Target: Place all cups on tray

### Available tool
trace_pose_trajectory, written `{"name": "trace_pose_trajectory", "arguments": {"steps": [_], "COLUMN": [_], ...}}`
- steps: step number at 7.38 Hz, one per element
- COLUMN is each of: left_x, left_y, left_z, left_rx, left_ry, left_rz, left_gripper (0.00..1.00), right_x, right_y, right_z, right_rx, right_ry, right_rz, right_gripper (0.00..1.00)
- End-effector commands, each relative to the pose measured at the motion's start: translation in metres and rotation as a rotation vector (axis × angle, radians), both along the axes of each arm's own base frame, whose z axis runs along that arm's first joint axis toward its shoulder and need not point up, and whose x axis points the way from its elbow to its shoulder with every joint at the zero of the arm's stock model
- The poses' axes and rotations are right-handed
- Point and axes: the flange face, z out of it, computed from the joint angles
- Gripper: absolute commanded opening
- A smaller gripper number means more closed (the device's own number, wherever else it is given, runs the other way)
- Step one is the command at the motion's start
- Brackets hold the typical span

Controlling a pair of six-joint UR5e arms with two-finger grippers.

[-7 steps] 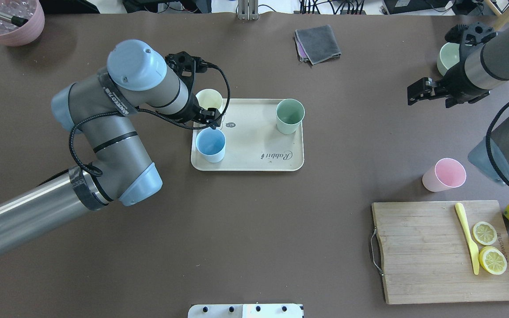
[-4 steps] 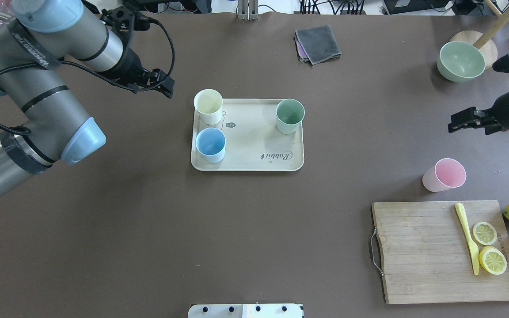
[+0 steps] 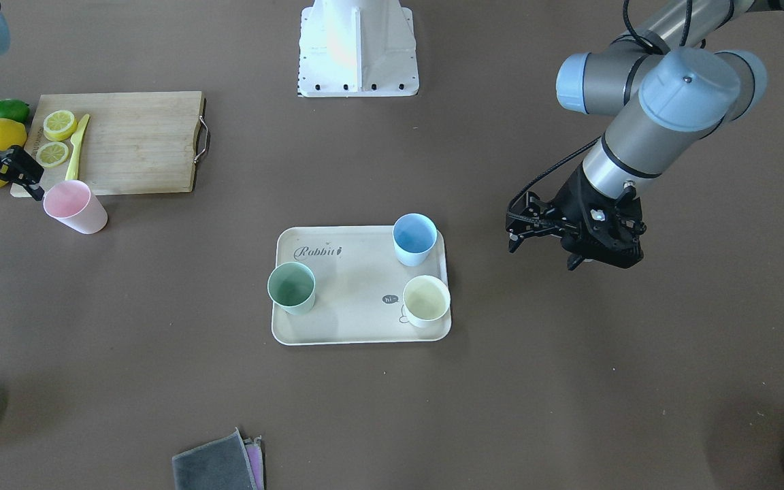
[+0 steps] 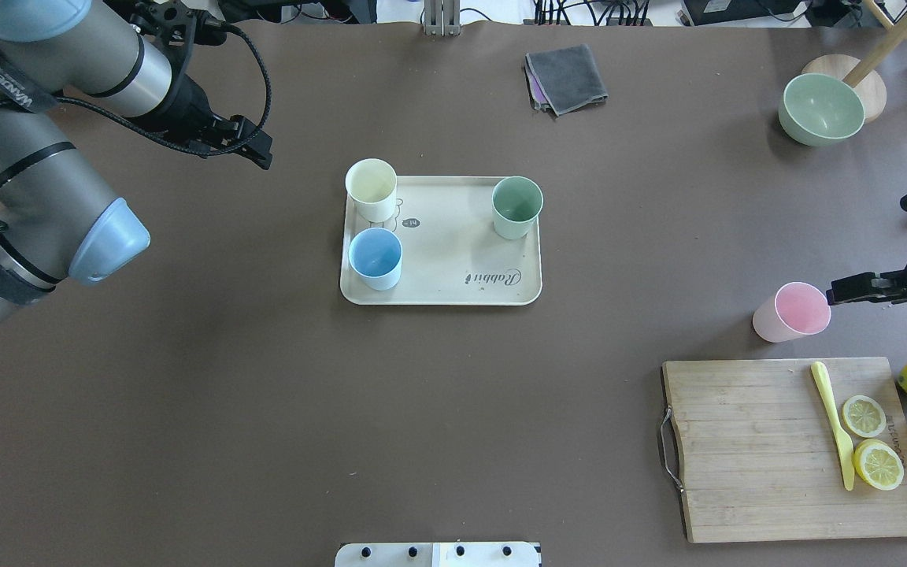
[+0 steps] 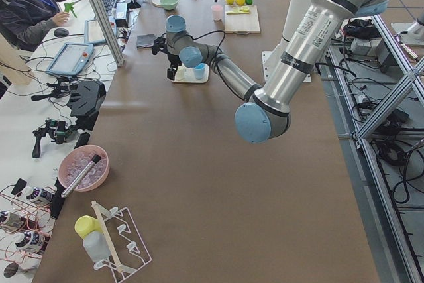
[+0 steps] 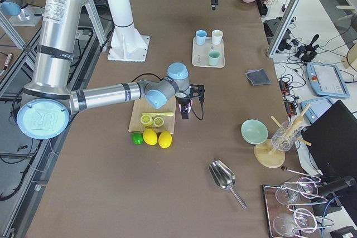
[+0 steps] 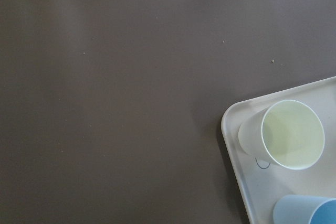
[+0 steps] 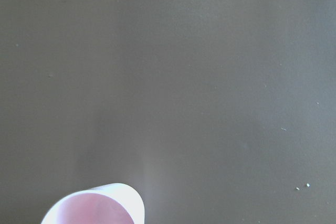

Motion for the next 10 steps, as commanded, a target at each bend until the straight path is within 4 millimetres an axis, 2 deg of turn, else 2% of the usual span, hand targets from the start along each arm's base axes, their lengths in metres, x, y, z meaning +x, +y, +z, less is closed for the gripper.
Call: {"name": "trace_pose_trajectory", "arguments": {"steps": [1, 2, 3, 4, 7, 8, 10], "left_x": [0.000, 0.001, 0.001, 0.001, 0.002, 0.003, 0.004], "left_y": [-0.001, 0.000, -0.001, -0.002, -0.001, -0.001, 0.000], "left_z": [0.000, 0.000, 0.000, 0.001, 0.003, 0.005, 0.005], "left_rx": [0.001, 0.002, 0.003, 0.001, 0.001, -0.002, -0.002], "left_ry": [-0.002, -0.003, -0.004, -0.007, -0.009, -0.010, -0.010], "left_rz": [-0.001, 0.000, -0.003, -0.004, -0.003, -0.002, 0.000], "left_gripper": [0.98, 0.98, 0.98, 0.98, 0.98, 0.98, 0.98], "right_x": [-0.029, -0.035, -0.039, -0.041, -0.070, -0.085, -0.118], "right_y": [0.007, 0.005, 0.006, 0.007, -0.021, -0.038, -0.071], "right_z": [-0.001, -0.003, -0.003, -0.004, -0.033, -0.063, -0.136], "right_rx": [-0.005, -0.002, -0.001, 0.000, 0.038, 0.022, 0.006], "right_ry": [0.022, 0.021, 0.021, 0.019, -0.029, -0.078, -0.131], "right_rz": [0.010, 0.014, 0.004, 0.000, 0.001, 0.053, 0.090], "right_gripper": [0.88, 0.56, 0.09, 0.00, 0.00, 0.00, 0.00]}}
